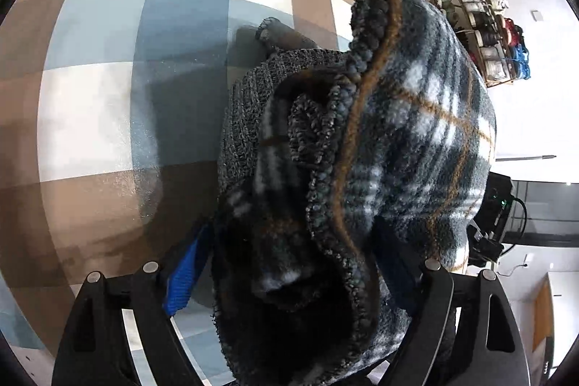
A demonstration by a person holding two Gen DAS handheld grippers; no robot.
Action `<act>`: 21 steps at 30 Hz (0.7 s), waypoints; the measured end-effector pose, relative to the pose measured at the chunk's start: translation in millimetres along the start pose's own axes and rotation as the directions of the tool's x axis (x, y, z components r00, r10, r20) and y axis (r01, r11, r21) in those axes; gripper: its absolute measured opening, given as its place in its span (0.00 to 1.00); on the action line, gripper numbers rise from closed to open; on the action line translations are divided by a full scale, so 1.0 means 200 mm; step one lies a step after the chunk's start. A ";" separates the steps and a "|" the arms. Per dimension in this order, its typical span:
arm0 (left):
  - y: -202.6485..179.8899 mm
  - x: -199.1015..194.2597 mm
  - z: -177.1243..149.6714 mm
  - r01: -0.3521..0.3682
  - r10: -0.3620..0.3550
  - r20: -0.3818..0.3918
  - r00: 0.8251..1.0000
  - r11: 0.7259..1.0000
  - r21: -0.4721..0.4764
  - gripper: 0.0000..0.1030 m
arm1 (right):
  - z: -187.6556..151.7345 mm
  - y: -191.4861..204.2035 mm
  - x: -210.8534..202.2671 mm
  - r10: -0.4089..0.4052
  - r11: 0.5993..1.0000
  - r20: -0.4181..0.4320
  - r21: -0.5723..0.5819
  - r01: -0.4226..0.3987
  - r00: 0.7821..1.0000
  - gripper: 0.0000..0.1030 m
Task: Fold large clothes
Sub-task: 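Hold the folded cardigan bundle up with both grippers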
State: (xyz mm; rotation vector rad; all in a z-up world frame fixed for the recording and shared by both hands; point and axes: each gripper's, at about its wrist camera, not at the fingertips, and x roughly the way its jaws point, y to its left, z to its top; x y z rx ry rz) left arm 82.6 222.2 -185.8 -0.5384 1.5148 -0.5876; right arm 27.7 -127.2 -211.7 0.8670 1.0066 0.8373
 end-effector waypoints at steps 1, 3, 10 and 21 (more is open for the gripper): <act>0.01 -0.01 0.00 0.008 -0.008 -0.002 1.000 1.000 0.000 0.82 | 0.00 -0.01 0.01 0.019 1.000 -0.007 0.018 -0.019 1.000 1.00; 0.02 -0.03 0.00 0.040 -0.040 -0.005 0.999 0.999 -0.002 0.81 | 0.00 -0.05 0.03 0.061 0.996 -0.018 0.065 -0.060 0.998 1.00; 0.11 -0.07 -0.01 0.098 -0.098 0.004 0.995 0.994 0.050 0.59 | 0.00 -0.04 0.05 0.091 0.993 -0.019 0.076 -0.089 0.996 1.00; 0.00 -0.07 -0.02 0.095 -0.098 0.016 0.995 0.989 0.114 0.55 | -0.02 -0.01 -0.04 0.169 0.984 0.035 0.046 -0.170 0.985 0.88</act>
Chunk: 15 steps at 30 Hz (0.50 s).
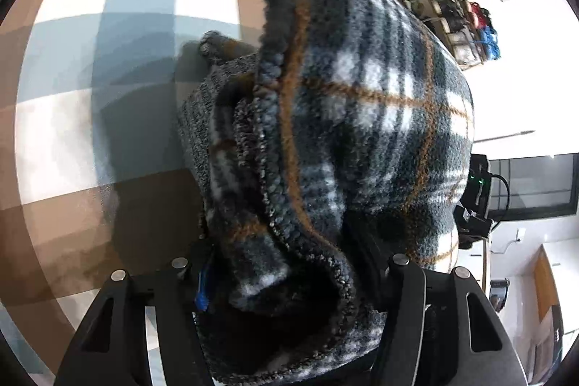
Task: Fold large clothes
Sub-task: 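Hold the folded cardigan bundle up with both grippers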
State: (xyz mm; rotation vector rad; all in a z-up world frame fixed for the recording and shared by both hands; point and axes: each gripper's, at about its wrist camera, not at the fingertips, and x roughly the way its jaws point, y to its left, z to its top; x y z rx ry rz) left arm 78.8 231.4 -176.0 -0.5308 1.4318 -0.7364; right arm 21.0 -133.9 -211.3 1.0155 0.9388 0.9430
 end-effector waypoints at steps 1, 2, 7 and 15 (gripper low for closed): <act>-0.01 -0.01 0.00 0.015 -0.015 0.008 1.000 1.000 0.004 0.54 | -0.01 -0.01 -0.02 0.011 1.000 0.005 -0.003 -0.011 1.000 0.88; -0.02 -0.01 0.00 0.025 -0.025 0.012 1.000 1.000 0.007 0.54 | -0.01 -0.01 -0.04 0.023 1.000 0.011 -0.004 -0.023 1.000 0.88; -0.08 -0.01 0.02 0.057 -0.058 0.030 0.998 0.998 0.030 0.53 | -0.01 -0.03 -0.12 0.090 0.996 0.036 0.017 -0.090 0.995 0.88; -0.17 0.02 0.09 0.048 -0.050 0.024 0.998 0.995 0.089 0.53 | -0.01 -0.01 -0.23 0.103 0.995 0.063 0.011 -0.104 0.993 0.88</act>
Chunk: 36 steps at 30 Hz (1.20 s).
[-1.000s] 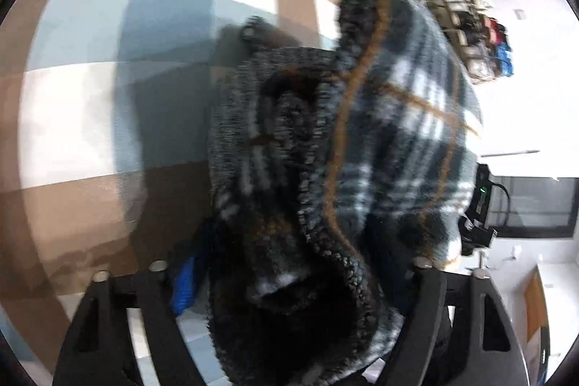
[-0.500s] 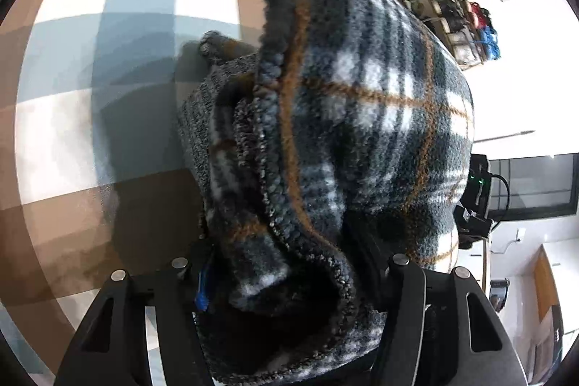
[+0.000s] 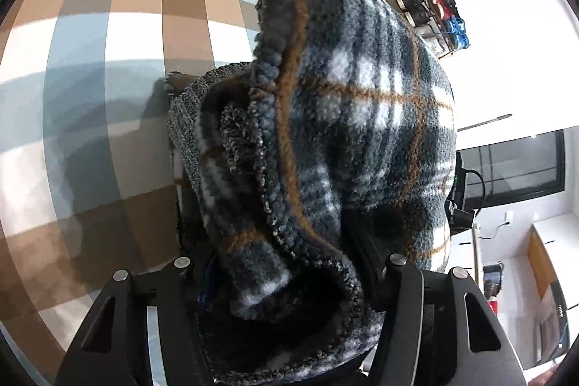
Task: Fold large clothes
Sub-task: 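Hold the folded cardigan bundle up with both grippers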
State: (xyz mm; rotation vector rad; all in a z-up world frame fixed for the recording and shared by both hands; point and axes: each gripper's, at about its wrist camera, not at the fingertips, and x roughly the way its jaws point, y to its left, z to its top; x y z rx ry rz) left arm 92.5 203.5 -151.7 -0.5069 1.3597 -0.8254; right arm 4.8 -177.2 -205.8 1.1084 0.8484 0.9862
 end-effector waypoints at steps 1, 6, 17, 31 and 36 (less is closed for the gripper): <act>0.02 0.02 0.01 -0.014 0.014 -0.008 1.000 1.000 -0.005 0.53 | 0.00 -0.02 -0.01 -0.012 1.000 0.000 0.014 0.012 1.000 0.88; 0.17 0.16 0.02 -0.063 0.059 -0.057 0.997 0.996 -0.069 0.53 | -0.01 -0.14 0.00 -0.160 0.983 -0.030 0.083 0.162 0.987 0.94; 0.34 0.22 0.04 -0.031 0.023 -0.079 0.997 0.995 -0.098 0.82 | 0.05 -0.18 0.01 -0.225 0.969 -0.137 0.072 0.236 0.965 1.00; 0.35 0.27 0.07 0.130 -0.137 -0.075 0.988 0.987 -0.096 0.59 | 0.04 -0.24 0.07 -0.127 0.986 -0.113 0.090 0.138 0.985 1.00; 0.21 0.24 0.05 0.128 -0.131 -0.051 0.990 0.990 -0.058 0.56 | -0.01 -0.22 0.00 -0.088 0.992 -0.069 0.081 0.094 0.994 0.99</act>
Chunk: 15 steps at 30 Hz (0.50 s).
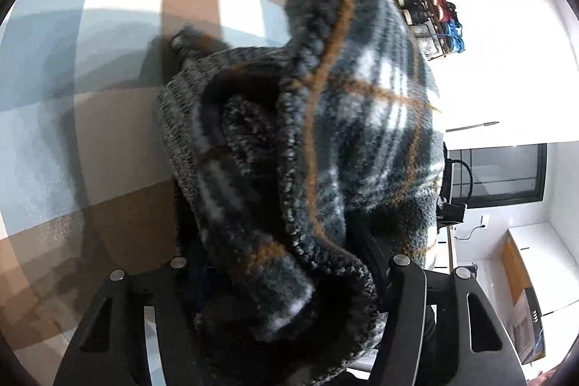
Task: Fold large clothes
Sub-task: 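Hold the folded cardigan bundle up with both grippers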
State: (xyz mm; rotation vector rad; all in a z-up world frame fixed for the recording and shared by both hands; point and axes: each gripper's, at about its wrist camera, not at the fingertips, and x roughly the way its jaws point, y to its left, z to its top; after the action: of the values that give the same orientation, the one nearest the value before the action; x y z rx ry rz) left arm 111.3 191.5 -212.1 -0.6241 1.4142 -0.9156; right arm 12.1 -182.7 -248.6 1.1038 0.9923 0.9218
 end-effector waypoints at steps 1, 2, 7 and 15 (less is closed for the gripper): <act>-0.02 -0.01 0.00 0.002 -0.002 0.003 1.000 1.000 0.004 0.56 | -0.01 0.00 -0.01 0.018 1.000 0.003 0.001 -0.018 1.000 0.98; -0.05 -0.02 0.00 0.008 -0.008 0.006 1.000 1.000 0.013 0.56 | -0.02 0.01 -0.02 0.037 0.999 0.005 0.000 -0.037 0.999 0.98; -0.17 -0.02 0.02 0.005 -0.005 0.014 1.000 0.999 0.045 0.56 | -0.06 0.07 -0.09 0.073 0.996 0.036 -0.045 -0.071 0.997 0.98; -0.39 -0.07 0.06 -0.019 0.015 0.031 0.999 0.991 0.133 0.56 | -0.10 0.16 -0.27 0.124 0.991 0.090 -0.054 -0.119 0.988 0.98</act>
State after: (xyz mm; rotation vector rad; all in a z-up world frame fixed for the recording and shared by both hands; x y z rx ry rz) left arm 110.6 160.2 -138.6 -0.5228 1.3180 -0.9747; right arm -25.4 -220.9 -211.1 1.1662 0.8292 0.9785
